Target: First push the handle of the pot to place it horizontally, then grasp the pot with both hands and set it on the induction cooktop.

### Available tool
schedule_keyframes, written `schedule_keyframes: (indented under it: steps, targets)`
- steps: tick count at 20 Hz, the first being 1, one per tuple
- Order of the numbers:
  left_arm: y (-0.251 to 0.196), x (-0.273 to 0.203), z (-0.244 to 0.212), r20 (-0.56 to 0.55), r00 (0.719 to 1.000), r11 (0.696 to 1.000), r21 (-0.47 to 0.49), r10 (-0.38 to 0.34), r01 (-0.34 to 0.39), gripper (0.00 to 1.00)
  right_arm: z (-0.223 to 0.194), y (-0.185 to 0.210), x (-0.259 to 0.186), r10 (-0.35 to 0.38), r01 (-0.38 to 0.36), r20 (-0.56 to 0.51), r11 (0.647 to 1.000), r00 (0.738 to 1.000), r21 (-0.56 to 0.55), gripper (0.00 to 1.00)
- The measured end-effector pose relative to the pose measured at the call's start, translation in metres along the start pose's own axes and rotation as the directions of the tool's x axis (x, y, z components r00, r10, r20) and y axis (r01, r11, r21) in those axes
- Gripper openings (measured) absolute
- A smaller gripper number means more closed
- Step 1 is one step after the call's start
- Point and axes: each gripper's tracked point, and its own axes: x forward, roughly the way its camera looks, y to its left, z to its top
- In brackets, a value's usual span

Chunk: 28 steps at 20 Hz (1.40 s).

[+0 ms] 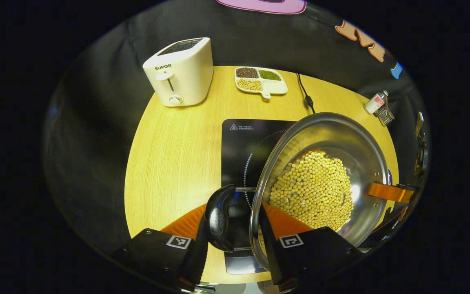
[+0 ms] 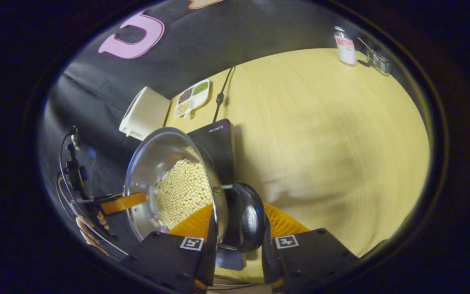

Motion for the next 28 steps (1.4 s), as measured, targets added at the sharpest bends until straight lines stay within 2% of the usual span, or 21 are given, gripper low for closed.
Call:
schedule_keyframes:
  steps: [1, 2, 12, 13, 14, 15, 16, 17, 18, 19, 20, 22, 23, 24, 25, 26, 27, 28]
  targets:
    - [0.002, -0.002, 0.001, 0.0, 1.0, 1.0, 0.002, 0.006, -0.006, 0.63, 0.0, 0.002, 0.004, 0.001, -0.001, -0.003, 1.0, 1.0, 0.001, 0.41]
    - [0.004, -0.003, 0.002, -0.002, 1.0, 1.0, 0.004, 0.009, -0.009, 0.63, 0.001, 0.002, 0.006, 0.0, 0.0, -0.007, 1.0, 1.0, 0.004, 0.49]
    - [0.012, 0.006, 0.012, 0.033, 0.999, 0.999, 0.038, 0.008, -0.009, 0.63, 0.01, 0.008, 0.014, 0.004, -0.004, 0.025, 1.0, 1.0, 0.004, 0.49]
    - [0.013, 0.007, 0.011, 0.031, 0.999, 0.999, 0.037, 0.007, -0.009, 0.63, 0.01, 0.008, 0.015, 0.005, -0.005, 0.027, 1.0, 1.0, 0.003, 0.41]
    - [0.012, 0.006, 0.012, 0.035, 0.999, 0.999, 0.035, 0.007, -0.008, 0.65, 0.014, 0.007, 0.012, 0.003, -0.003, 0.034, 1.0, 0.999, -0.004, 0.48]
    - [0.013, 0.006, 0.011, 0.035, 0.999, 1.0, 0.029, 0.008, -0.009, 0.65, 0.011, 0.006, 0.013, 0.007, -0.007, 0.031, 1.0, 0.999, -0.009, 0.46]
    - [0.013, 0.005, 0.01, 0.032, 0.999, 1.0, 0.023, 0.01, -0.011, 0.65, 0.012, 0.007, 0.013, 0.012, -0.012, 0.03, 1.0, 0.999, -0.005, 0.52]
    - [0.013, 0.004, 0.009, 0.033, 0.999, 1.0, 0.014, 0.015, -0.015, 0.67, 0.012, 0.007, 0.012, 0.016, -0.015, 0.033, 1.0, 0.999, -0.01, 0.46]
    - [0.013, 0.004, 0.009, 0.034, 0.999, 1.0, 0.005, 0.02, -0.02, 0.68, 0.011, 0.01, 0.012, 0.035, -0.035, 0.033, 0.999, 0.999, -0.01, 0.49]
    - [0.013, 0.002, 0.007, 0.038, 0.999, 1.0, -0.002, 0.025, -0.025, 0.7, 0.015, 0.013, 0.006, 0.051, -0.051, 0.043, 0.999, 0.998, -0.011, 0.47]
    - [0.015, -0.001, 0.011, 0.063, 0.997, 0.999, -0.008, 0.035, -0.034, 0.71, 0.02, 0.014, 0.006, 0.061, -0.06, 0.073, 0.998, 0.995, -0.015, 0.53]
    - [0.023, -0.007, 0.018, 0.117, 0.991, 0.998, -0.003, 0.066, -0.066, 0.72, 0.03, 0.01, -0.002, 0.057, -0.055, 0.119, 0.998, 0.991, -0.02, 0.79]
    - [0.028, -0.013, 0.024, 0.153, 0.985, 0.996, 0.001, 0.085, -0.086, 0.83, 0.031, 0.006, -0.006, 0.055, -0.051, 0.137, 0.998, 0.989, -0.028, 0.92]
    - [0.03, -0.023, 0.026, 0.182, 0.979, 0.996, 0.001, 0.088, -0.089, 0.92, 0.035, 0.002, -0.013, 0.049, -0.044, 0.155, 0.998, 0.987, -0.034, 1.0]
    - [0.031, -0.025, 0.027, 0.206, 0.974, 0.996, -0.005, 0.092, -0.093, 1.0, 0.039, -0.002, -0.021, 0.046, -0.039, 0.181, 0.998, 0.982, -0.039, 1.0]
    - [0.03, -0.03, 0.026, 0.224, 0.97, 0.996, -0.014, 0.089, -0.088, 0.99, 0.046, -0.007, -0.028, 0.04, -0.033, 0.212, 0.999, 0.977, -0.037, 0.92]
    - [0.03, -0.036, 0.026, 0.245, 0.966, 0.996, -0.026, 0.088, -0.085, 0.99, 0.05, -0.009, -0.037, 0.04, -0.033, 0.241, 0.999, 0.97, -0.033, 0.92]
    - [0.031, -0.041, 0.025, 0.264, 0.96, 0.996, -0.037, 0.09, -0.084, 0.99, 0.055, -0.012, -0.046, 0.036, -0.031, 0.271, 0.999, 0.962, -0.026, 1.0]
